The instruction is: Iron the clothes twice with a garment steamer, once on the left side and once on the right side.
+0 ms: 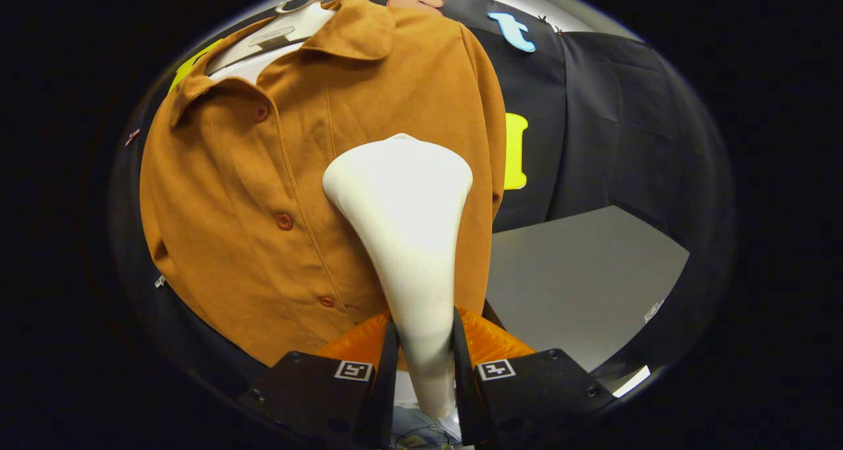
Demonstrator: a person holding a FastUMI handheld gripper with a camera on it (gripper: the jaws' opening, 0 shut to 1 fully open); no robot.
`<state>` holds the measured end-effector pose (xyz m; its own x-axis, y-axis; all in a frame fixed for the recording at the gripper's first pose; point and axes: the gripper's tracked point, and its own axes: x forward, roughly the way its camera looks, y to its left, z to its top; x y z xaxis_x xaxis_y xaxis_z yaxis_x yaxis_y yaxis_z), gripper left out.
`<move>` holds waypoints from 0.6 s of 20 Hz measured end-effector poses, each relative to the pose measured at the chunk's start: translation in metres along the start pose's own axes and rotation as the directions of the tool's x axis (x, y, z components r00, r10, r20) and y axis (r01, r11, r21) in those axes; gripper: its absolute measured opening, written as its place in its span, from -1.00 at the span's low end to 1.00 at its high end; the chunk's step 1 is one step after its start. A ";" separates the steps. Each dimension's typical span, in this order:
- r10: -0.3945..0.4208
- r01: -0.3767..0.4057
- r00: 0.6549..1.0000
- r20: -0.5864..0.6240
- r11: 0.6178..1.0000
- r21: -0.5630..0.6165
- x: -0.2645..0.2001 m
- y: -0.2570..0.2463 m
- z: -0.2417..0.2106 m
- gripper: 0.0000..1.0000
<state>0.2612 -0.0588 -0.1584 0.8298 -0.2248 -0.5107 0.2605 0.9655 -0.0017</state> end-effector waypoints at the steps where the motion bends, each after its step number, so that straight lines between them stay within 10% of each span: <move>1: -0.003 0.003 1.000 -0.019 1.000 -0.002 0.003 -0.002 -0.007 -0.14; 12: 0.003 -0.004 0.977 -0.215 1.000 -0.002 0.026 -0.015 -0.083 -0.14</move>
<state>0.2380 -0.0684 -0.2427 0.7051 -0.1882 -0.6837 0.2565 0.9666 -0.0016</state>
